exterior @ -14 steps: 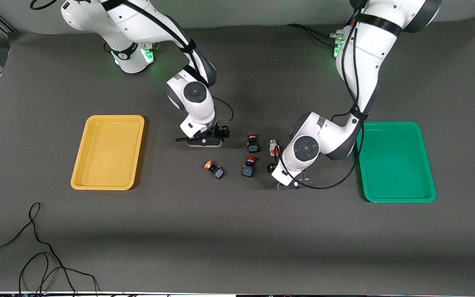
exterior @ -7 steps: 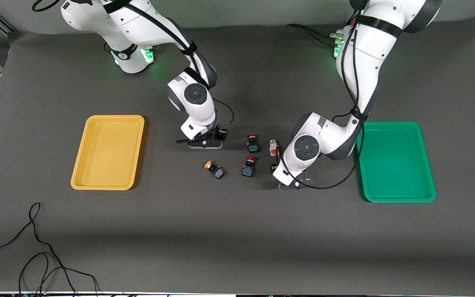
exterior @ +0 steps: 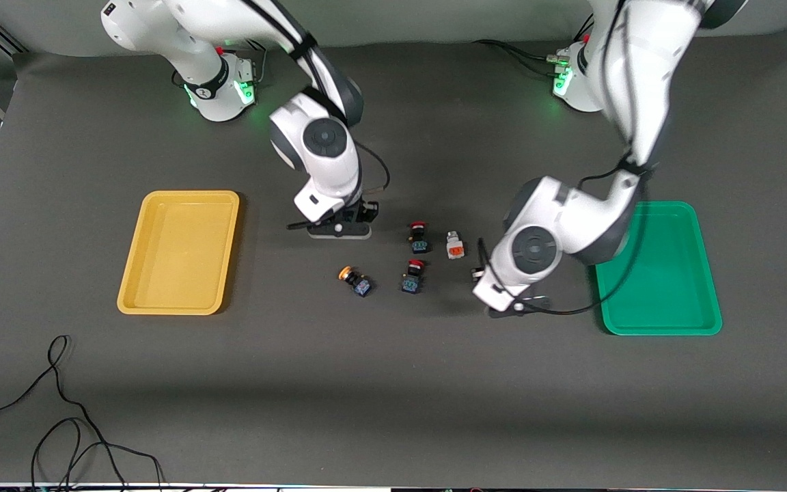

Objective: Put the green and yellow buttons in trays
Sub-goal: 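Grasp the yellow button with the right gripper while the left gripper grasps the green button, then lower the yellow button into its tray while the left gripper lowers green into its tray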

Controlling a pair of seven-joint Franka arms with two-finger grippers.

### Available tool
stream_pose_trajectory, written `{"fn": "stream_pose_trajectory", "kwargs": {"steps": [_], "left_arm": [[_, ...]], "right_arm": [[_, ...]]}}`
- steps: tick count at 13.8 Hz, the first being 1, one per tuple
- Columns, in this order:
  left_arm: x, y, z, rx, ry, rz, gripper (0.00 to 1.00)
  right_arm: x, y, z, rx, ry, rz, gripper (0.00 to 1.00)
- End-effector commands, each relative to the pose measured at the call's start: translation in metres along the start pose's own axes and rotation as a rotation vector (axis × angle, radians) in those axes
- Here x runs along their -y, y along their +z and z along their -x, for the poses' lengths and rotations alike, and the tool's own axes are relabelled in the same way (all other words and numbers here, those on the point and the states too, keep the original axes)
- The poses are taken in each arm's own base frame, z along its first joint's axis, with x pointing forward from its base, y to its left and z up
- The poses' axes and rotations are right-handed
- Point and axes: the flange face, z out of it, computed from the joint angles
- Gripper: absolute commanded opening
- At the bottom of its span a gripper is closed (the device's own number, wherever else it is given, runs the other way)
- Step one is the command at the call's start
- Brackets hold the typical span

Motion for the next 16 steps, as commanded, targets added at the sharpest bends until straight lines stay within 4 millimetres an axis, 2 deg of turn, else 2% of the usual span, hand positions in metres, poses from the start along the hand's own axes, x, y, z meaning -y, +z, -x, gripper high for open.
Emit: {"fn": "stream_pose_trajectory", "kwargs": {"steps": [1,2,4,6,8,10,11,12,14,16], "left_arm": [[0.084,-0.062,-0.002,0.044,0.097,-0.012,0.00],[0.121,-0.072,-0.008,0.065,0.157,-0.008,0.00],[0.204,-0.071,-0.030,0.089,0.255,0.021,0.00],[0.272,-0.058,-0.048,0.085,0.335,0.057,0.00],[0.326,-0.032,-0.061,0.073,0.375,0.066,0.00],[0.366,0.009,-0.060,0.065,0.410,0.080,0.00],[0.379,0.033,-0.056,0.052,0.421,0.087,0.00],[0.387,0.051,-0.052,0.036,0.421,0.090,0.00],[0.400,0.077,-0.046,0.016,0.407,0.095,0.00],[0.405,0.106,-0.042,0.007,0.396,0.102,0.00]], "right_arm": [[-0.011,-0.078,-0.024,0.020,-0.029,0.018,0.36],[-0.028,-0.097,-0.038,0.030,-0.052,0.010,0.36],[-0.091,-0.116,-0.078,0.036,-0.085,-0.044,0.36],[-0.166,-0.119,-0.116,0.022,-0.127,-0.035,0.36],[-0.250,-0.102,-0.144,0.034,-0.189,-0.004,0.36],[-0.338,-0.086,-0.158,0.047,-0.214,0.009,0.36],[-0.387,-0.074,-0.162,0.055,-0.235,0.004,0.36],[-0.427,-0.063,-0.161,0.062,-0.228,-0.032,0.36],[-0.481,-0.040,-0.155,0.068,-0.224,-0.054,0.36],[-0.500,0.002,-0.140,0.056,-0.212,-0.052,0.36]]}}
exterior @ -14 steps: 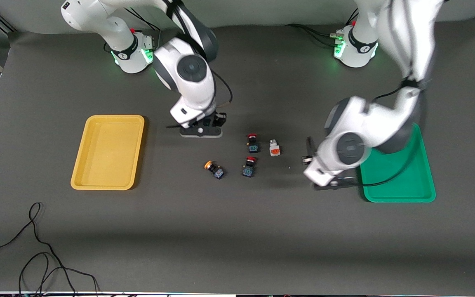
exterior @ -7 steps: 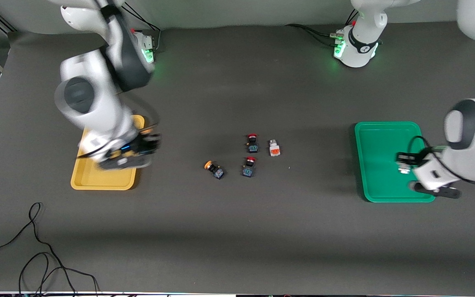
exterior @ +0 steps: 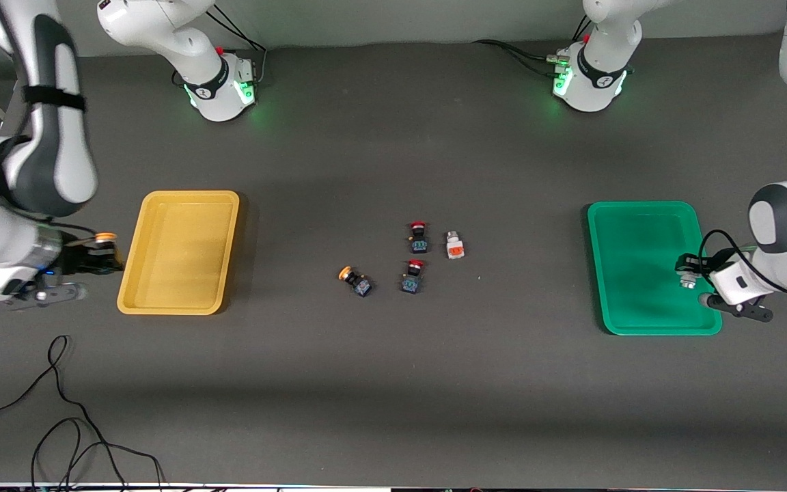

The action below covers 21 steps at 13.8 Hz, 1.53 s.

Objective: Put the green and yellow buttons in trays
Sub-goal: 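Lower the yellow button into its tray while the left gripper lowers green into its tray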

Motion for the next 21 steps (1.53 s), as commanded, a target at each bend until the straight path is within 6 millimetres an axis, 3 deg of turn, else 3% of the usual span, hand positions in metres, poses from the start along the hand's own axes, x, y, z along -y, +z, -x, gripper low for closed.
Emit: {"fn": "stream_pose_trajectory", "kwargs": {"steps": [1,4,7,9,10,11,12,14,16,17,21], "left_arm": [[0.004,0.027,0.011,-0.025,0.009,-0.008,0.00],[0.017,0.052,0.012,-0.019,-0.029,0.014,0.00],[0.014,0.050,0.010,-0.016,-0.184,0.009,0.00],[0.017,0.052,0.011,-0.009,-0.188,-0.003,0.00],[0.017,0.052,0.011,-0.009,-0.188,-0.005,0.13],[0.017,0.052,0.011,-0.009,-0.184,-0.005,0.56],[0.018,0.052,0.011,-0.007,-0.185,-0.005,0.99],[0.018,0.041,0.009,-0.009,-0.184,-0.009,1.00],[0.007,0.016,0.003,0.008,-0.176,-0.011,1.00],[-0.006,0.001,-0.003,0.027,-0.160,-0.009,1.00],[-0.069,-0.069,-0.031,0.093,-0.094,-0.012,0.98]], "right_arm": [[0.001,0.061,0.017,-0.046,0.000,-0.003,0.36],[0.002,0.124,0.033,-0.085,0.023,0.029,0.36],[0.003,0.184,0.035,-0.034,0.058,-0.022,0.36],[0.010,0.192,0.032,-0.044,0.046,-0.058,0.36],[0.012,0.190,0.031,-0.044,0.054,-0.062,0.50],[0.012,0.187,0.028,-0.051,0.054,-0.061,0.82],[0.010,0.181,0.024,-0.063,0.059,-0.060,0.99],[0.015,0.167,0.016,-0.060,0.045,-0.091,1.00],[0.017,0.134,0.001,-0.034,0.027,-0.134,1.00],[0.010,0.103,-0.007,-0.018,0.009,-0.105,1.00],[0.037,-0.025,-0.036,0.060,-0.003,-0.039,1.00]]}}
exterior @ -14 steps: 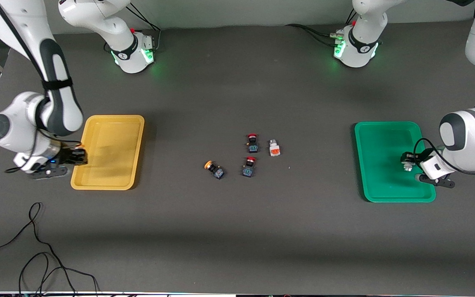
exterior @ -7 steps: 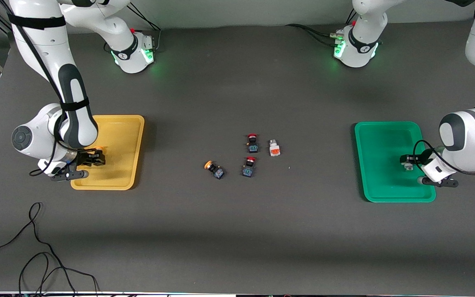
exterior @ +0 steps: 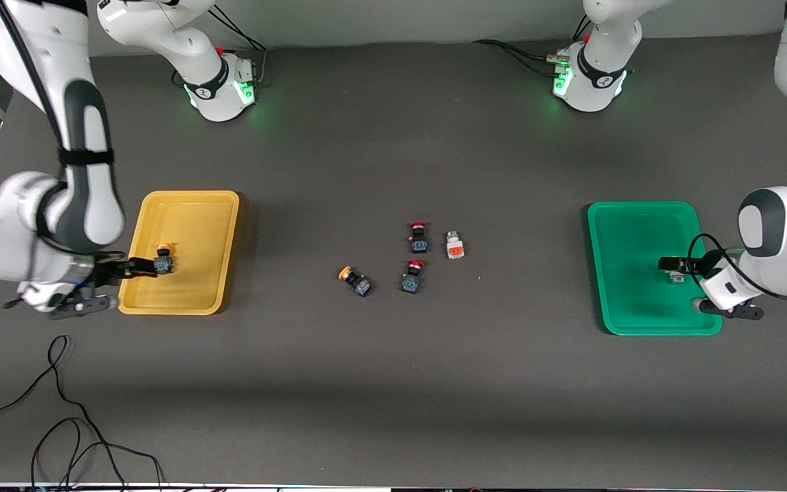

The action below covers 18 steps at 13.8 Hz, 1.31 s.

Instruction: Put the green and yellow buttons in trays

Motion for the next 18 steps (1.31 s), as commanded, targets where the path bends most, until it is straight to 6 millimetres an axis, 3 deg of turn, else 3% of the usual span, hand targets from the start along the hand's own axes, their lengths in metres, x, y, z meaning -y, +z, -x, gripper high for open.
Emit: {"fn": "stream_pose_trajectory", "kwargs": {"steps": [1,3,5,7,9,11,13,15,17,18], "left_arm": [[-0.053,-0.048,-0.005,0.032,-0.007,-0.013,0.96],[-0.101,-0.068,-0.004,0.037,-0.060,-0.013,0.96],[-0.162,-0.075,-0.004,0.032,-0.112,0.021,0.96],[-0.227,-0.073,-0.006,0.023,-0.205,0.018,0.96],[-0.287,-0.062,-0.008,0.000,-0.261,0.012,0.96],[-0.345,-0.041,-0.009,-0.021,-0.295,0.004,0.95],[-0.387,-0.011,-0.014,-0.046,-0.319,0.015,0.95],[-0.422,0.020,-0.017,-0.080,-0.350,0.034,0.97],[-0.441,0.041,-0.019,-0.101,-0.367,0.045,0.97],[-0.447,0.049,-0.019,-0.106,-0.360,0.046,0.97]], "right_arm": [[0.035,-0.075,-0.013,0.017,0.018,0.035,1.00],[0.080,-0.092,-0.024,-0.004,0.029,0.050,1.00],[0.127,-0.097,-0.032,-0.020,0.043,0.065,1.00],[0.197,-0.093,-0.044,-0.045,0.109,0.083,1.00],[0.282,-0.083,-0.051,-0.092,0.146,0.110,1.00],[0.361,-0.051,-0.050,-0.094,0.163,0.054,1.00],[0.409,-0.027,-0.050,-0.104,0.208,-0.008,1.00],[0.443,-0.006,-0.043,-0.093,0.176,-0.015,1.00],[0.457,0.004,-0.038,-0.094,0.141,-0.003,1.00],[0.453,0.015,-0.039,-0.101,0.121,0.011,1.00]]}}
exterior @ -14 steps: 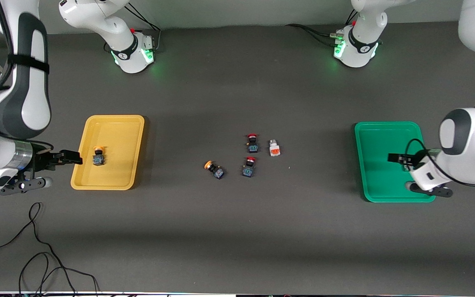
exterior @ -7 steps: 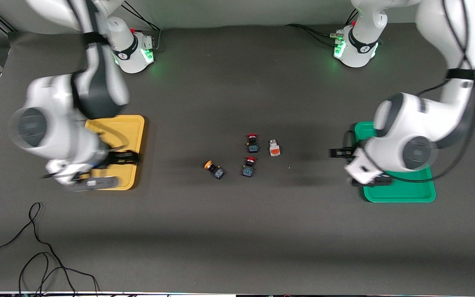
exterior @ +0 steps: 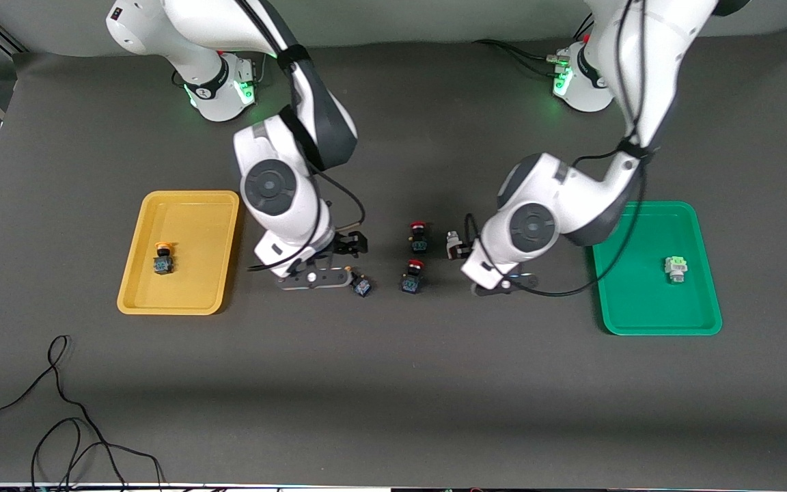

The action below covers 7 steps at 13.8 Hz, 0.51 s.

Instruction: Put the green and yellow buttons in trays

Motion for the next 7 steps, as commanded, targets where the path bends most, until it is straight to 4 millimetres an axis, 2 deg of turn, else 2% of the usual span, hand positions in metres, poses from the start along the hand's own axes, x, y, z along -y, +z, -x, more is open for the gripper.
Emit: {"fn": "stream_pose_trajectory", "kwargs": {"steps": [1,3,4,7], "left_arm": [[-0.011,0.021,0.006,-0.023,-0.017,0.003,0.97],[-0.013,0.040,0.014,-0.038,-0.002,0.012,0.97],[-0.010,0.050,0.017,-0.041,0.007,0.003,0.97],[-0.008,0.074,0.032,-0.045,0.044,-0.030,0.97]], "right_arm": [[-0.004,0.013,-0.004,-0.039,-0.071,-0.008,1.00],[-0.010,0.035,-0.004,-0.066,-0.182,-0.009,1.00],[-0.005,0.040,0.000,-0.073,-0.249,-0.005,1.00],[-0.001,0.038,0.000,-0.093,-0.415,0.000,1.00]]}}
